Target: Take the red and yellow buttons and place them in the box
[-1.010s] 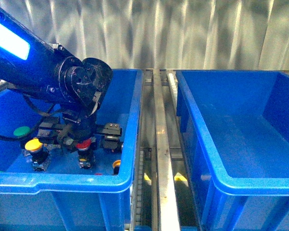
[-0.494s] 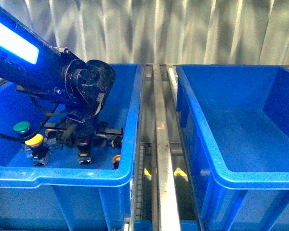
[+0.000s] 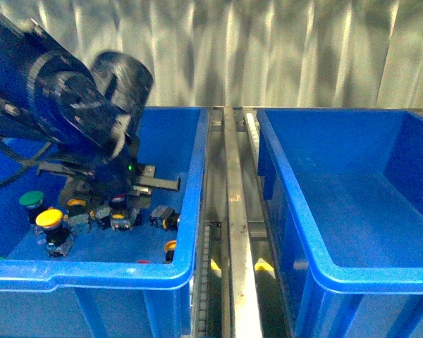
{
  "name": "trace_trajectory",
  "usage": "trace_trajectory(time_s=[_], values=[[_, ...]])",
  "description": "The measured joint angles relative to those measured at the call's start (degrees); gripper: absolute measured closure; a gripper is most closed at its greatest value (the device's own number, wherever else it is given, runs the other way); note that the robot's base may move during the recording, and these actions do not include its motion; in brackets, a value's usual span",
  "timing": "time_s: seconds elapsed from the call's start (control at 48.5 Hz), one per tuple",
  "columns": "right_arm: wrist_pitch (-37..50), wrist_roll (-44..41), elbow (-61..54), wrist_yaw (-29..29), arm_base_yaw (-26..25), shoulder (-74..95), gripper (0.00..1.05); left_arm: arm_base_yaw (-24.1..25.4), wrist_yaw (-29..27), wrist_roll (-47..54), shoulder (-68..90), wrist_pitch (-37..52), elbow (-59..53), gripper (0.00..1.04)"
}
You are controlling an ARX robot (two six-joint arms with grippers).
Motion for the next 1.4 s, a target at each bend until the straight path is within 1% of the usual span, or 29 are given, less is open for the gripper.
trace_trajectory(time_s=[0.062,0.165,0.247,0.268,0.288,0.33,0.391,0.433,0.494,0.515,0.556,0.618,0.701,0.783,0.948,1.051,1.195,1.319,1.401], values=[[0.0,0.0,0.0,0.0,0.0,0.0,0.06,0.0,2.8,0.1,-4.5,2.0,-3.3,0.71],[0.0,0.0,0.0,0.0,0.0,0.0,0.06,0.7,8.7,0.0,-13.0,8.0,-9.6,0.71],[0.0,0.0,0.0,0.0,0.0,0.0,0.06,2.9,19.8,-5.3,-21.8,21.0,-18.3,0.72],[0.0,0.0,0.0,0.0,0.0,0.0,0.06,3.2,21.1,-6.6,-22.8,22.7,-19.6,0.72],[0.0,0.0,0.0,0.0,0.0,0.0,0.06,3.7,23.5,-9.7,-23.8,26.4,-21.4,0.72],[0.0,0.0,0.0,0.0,0.0,0.0,0.06,4.1,25.5,-13.6,-24.6,30.8,-23.5,0.72],[0.0,0.0,0.0,0.0,0.0,0.0,0.06,4.4,30.0,-19.7,-24.6,38.2,-26.5,0.72],[0.0,0.0,0.0,0.0,0.0,0.0,0.06,3.8,32.0,-25.8,-23.6,43.7,-28.3,0.72],[0.0,0.0,0.0,0.0,0.0,0.0,0.06,2.5,33.6,-31.7,-21.7,49.3,-29.2,0.72],[0.0,0.0,0.0,0.0,0.0,0.0,0.06,2.2,33.7,-32.1,-21.3,50.2,-29.2,0.72],[0.0,0.0,0.0,0.0,0.0,0.0,0.06,0.2,34.9,-36.3,-19.2,54.3,-29.2,0.72],[0.0,0.0,0.0,0.0,0.0,0.0,0.06,-2.8,35.1,-40.1,-16.2,57.7,-28.3,0.72],[0.0,0.0,0.0,0.0,0.0,0.0,0.06,-6.5,35.5,-43.0,-11.9,60.6,-25.5,0.72],[0.0,0.0,0.0,0.0,0.0,0.0,0.06,-8.2,37.2,-46.0,-8.5,63.2,-22.0,0.72],[0.0,0.0,0.0,0.0,0.0,0.0,0.06,-8.6,44.8,-53.0,-1.8,68.6,-13.4,0.72],[0.0,0.0,0.0,0.0,0.0,0.0,0.06,-8.0,49.5,-57.1,3.7,68.4,-6.6,0.72],[0.0,0.0,0.0,0.0,0.0,0.0,0.06,-8.1,53.8,-61.2,9.4,68.5,0.1,0.72],[0.0,0.0,0.0,0.0,0.0,0.0,0.06,-9.3,56.2,-63.1,11.9,68.2,4.1,0.72],[0.0,0.0,0.0,0.0,0.0,0.0,0.06,-11.3,57.4,-63.7,12.4,68.0,5.4,0.72]])
